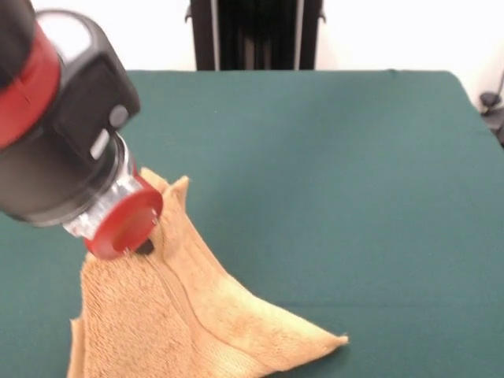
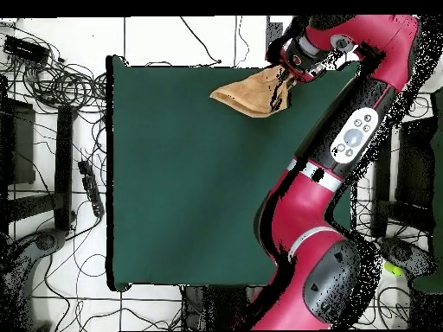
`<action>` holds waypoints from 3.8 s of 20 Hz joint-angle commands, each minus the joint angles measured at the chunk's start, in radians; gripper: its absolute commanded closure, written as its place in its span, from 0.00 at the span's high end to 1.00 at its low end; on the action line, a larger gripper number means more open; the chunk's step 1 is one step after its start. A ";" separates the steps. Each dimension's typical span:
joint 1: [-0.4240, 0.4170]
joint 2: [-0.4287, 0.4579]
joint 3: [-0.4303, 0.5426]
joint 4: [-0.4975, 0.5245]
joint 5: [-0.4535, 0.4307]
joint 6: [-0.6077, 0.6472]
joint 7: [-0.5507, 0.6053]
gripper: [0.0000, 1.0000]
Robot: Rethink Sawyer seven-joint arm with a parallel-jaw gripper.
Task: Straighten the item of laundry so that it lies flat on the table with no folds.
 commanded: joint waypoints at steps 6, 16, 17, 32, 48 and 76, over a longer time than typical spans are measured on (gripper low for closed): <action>0.007 -0.069 0.082 -0.001 -0.196 0.142 -0.108 0.00; -0.025 0.000 0.384 -0.064 -0.407 0.088 0.094 0.00; -0.026 0.005 0.407 -0.068 -0.422 0.076 0.110 0.00; 0.020 0.008 0.348 -0.039 -0.356 -0.106 0.305 1.00; -0.049 0.108 -0.149 0.337 0.231 -0.321 0.313 1.00; -0.079 0.318 -0.126 0.185 0.363 -0.416 -0.054 1.00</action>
